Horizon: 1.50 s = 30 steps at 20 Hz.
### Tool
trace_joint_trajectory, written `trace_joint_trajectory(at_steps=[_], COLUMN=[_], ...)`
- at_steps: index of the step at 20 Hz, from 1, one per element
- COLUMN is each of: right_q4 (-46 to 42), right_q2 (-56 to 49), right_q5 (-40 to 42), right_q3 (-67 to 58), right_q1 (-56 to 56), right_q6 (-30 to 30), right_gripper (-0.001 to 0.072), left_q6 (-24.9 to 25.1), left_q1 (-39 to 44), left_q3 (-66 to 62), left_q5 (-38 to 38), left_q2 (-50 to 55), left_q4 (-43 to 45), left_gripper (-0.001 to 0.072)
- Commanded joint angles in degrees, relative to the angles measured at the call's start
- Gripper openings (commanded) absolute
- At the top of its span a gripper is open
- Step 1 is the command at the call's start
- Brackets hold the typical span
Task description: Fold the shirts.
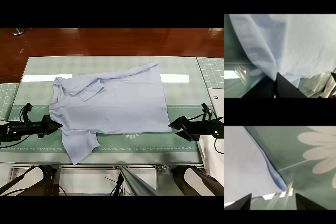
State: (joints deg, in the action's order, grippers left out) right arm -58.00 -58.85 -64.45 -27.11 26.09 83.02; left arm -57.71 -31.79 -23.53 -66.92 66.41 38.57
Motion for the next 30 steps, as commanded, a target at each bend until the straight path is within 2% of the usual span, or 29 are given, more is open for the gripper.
trace_joint_trajectory(at_steps=[1, 4, 5, 6, 7, 8, 10, 13, 15, 16, 18, 19, 21, 23, 26, 30], right_q4=[6.36, 12.0, 12.48, 12.41, 12.52, 12.44, 11.41, 5.95, 2.43, 0.79, -2.16, -3.08, -5.62, -9.44, -14.86, -17.86], right_q2=[-5.81, -9.33, -10.6, -11.69, -12.44, -12.35, -11.02, -7.37, -5.81, -5.22, -3.15, -1.53, 3.34, 9.44, 17.51, 25.0], right_q5=[4.66, 9.01, 9.6, 9.64, 9.18, 8.11, 3.13, -1.55, -1.92, -2.45, -3.63, -4.28, -5.53, -6.73, -11.82, -16.46], right_q3=[-0.35, -2.36, -3.21, -4.15, -5.66, -7.8, -16.13, -38.25, -55.6, -63.67, -77.81, -82.23, -86.62, -86.73, -86.73, -86.68], right_q1=[-3.89, -8.04, -10.4, -12.52, -14.29, -15.56, -16.06, -16.02, -16.02, -16.02, -16.02, -16.02, -16.02, -16.02, -16.02, -16.02], right_q6=[-1.86, -3.15, -3.17, -3.28, -4.9, -6.05, -5.88, -1.92, -0.44, 0.35, 1.7, 1.66, 1.49, 1.16, 1.18, 3.04], right_gripper=[0.0613, 0.0613, 0.0579, 0.0395, 0.007, 0.0022, 0.0021, 0.0021, 0.0021, 0.0021, 0.0021, 0.0021, 0.0021, 0.0021, 0.0021, 0.0021], left_q6=[0.02, 0.04, 0.0, -0.17, -0.87, -1.01, 0.31, 4.46, 4.48, 3.82, 0.28, -2.58, -8.55, -14.91, -16.48, -18.1], left_q1=[0.02, 0.04, 0.02, 0.02, 0.02, 0.02, 0.02, 0.04, 0.02, 0.02, 0.0, -0.02, -0.02, -0.02, 0.31, 4.87], left_q3=[-0.04, -0.04, -0.04, -0.04, -0.07, -0.28, -2.73, -12.39, -22.38, -28.13, -40.39, -46.71, -58.07, -67.43, -73.72, -73.75], left_q5=[-0.09, 0.5, 0.94, 1.07, 1.01, 0.5, -3.02, -9.33, -6.54, -3.39, 5.01, 8.79, 12.26, 12.41, 12.31, 8.26], left_q2=[0.02, 0.02, 0.02, 0.02, 0.02, -0.07, -1.01, -6.58, -12.44, -15.39, -21.09, -23.71, -28.0, -31.93, -38.82, -46.47], left_q4=[-0.04, -0.04, -0.11, -0.61, -1.68, -3.37, -9.53, -33.11, -44.87, -45.9, -40.48, -34.07, -17.94, -0.39, 18.25, 28.68], left_gripper=[0.0017, 0.0017, 0.0017, 0.0017, 0.0017, 0.0017, 0.0017, 0.0016, 0.0015, 0.0015, 0.0015, 0.0015, 0.0015, 0.0015, 0.0016, 0.0016])
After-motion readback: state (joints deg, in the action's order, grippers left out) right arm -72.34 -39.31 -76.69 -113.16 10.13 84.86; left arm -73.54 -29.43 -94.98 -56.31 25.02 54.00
